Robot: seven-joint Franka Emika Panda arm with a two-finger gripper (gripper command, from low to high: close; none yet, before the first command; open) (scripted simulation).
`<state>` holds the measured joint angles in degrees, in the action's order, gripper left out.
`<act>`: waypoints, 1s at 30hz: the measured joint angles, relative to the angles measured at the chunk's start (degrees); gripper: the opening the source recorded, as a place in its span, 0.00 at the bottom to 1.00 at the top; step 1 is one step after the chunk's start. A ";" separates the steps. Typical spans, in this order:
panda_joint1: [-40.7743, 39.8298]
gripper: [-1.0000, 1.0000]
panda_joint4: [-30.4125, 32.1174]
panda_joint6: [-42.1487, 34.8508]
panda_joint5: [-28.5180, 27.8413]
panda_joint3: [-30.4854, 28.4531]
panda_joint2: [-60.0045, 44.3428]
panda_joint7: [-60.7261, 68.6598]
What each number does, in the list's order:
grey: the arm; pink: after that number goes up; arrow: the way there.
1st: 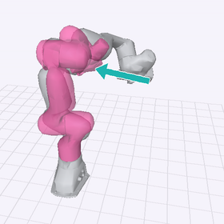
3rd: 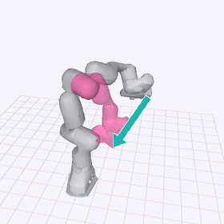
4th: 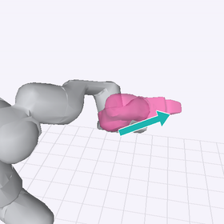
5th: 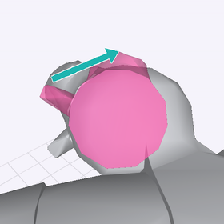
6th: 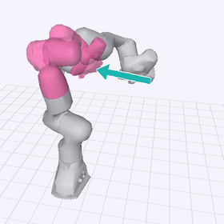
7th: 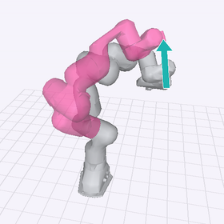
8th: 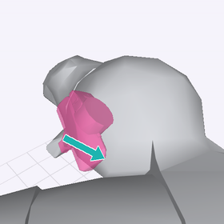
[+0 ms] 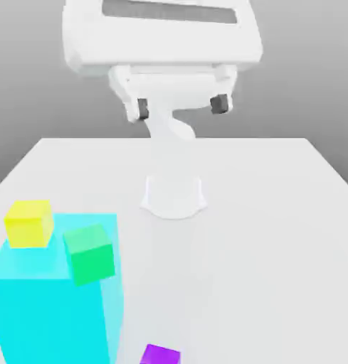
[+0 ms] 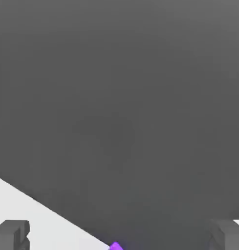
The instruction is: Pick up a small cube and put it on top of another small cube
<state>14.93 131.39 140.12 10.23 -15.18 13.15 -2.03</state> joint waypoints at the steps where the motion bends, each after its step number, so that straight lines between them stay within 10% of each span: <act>1: 0.39 0.50 -0.03 0.45 0.77 -0.43 -1.88 2.62; 23: -3.89 0.50 -1.55 16.70 3.81 3.40 -41.15 43.12; 24: -4.34 0.00 -1.81 17.66 4.29 3.96 -42.40 43.52; 30: -4.56 0.00 -1.94 17.98 4.54 4.22 -43.02 43.73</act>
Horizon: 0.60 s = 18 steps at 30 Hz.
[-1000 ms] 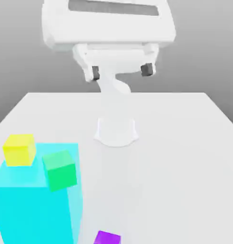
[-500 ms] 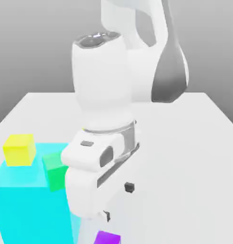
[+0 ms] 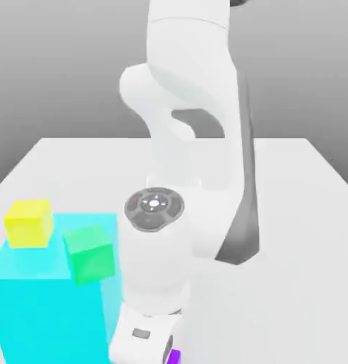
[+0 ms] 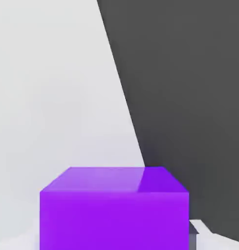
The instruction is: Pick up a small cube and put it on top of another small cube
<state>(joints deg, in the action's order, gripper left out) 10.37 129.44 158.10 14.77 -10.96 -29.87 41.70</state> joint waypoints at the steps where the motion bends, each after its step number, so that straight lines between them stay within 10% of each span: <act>1: 0.25 0.00 0.17 -0.57 -0.39 -0.32 0.78 -0.27; 18: 9.12 0.00 -5.29 -30.90 -18.42 -8.56 21.71 -27.34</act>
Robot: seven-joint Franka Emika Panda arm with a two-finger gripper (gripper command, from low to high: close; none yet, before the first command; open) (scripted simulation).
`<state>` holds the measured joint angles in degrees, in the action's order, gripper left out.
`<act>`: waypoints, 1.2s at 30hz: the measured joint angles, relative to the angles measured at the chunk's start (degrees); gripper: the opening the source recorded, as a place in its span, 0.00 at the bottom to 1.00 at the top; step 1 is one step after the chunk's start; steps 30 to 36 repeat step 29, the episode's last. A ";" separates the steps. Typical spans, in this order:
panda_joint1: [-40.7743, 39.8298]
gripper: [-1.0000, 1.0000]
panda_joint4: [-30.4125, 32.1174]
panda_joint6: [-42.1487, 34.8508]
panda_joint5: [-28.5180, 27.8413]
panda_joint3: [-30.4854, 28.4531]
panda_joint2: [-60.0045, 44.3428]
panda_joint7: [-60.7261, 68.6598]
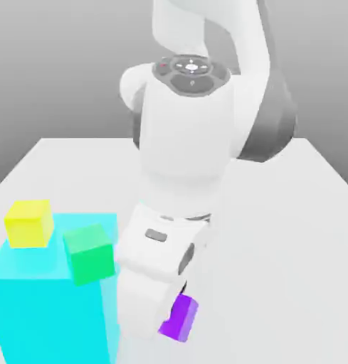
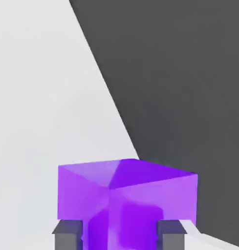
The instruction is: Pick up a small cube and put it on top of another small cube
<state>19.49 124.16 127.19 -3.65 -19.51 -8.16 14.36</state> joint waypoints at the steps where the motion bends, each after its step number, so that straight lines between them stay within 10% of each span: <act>1: 0.10 0.00 -0.51 -1.83 -1.42 -0.30 1.15 -2.18; 13: -10.30 0.00 1.36 -13.09 -5.38 -8.84 19.47 -13.16; 18: -11.99 0.00 7.47 -4.91 -2.74 -12.08 18.75 -10.90; 19: -12.03 1.00 8.40 -3.42 -2.48 -12.30 18.15 -10.66; 36: -12.26 1.00 4.67 -9.43 -3.57 -11.35 20.77 -11.58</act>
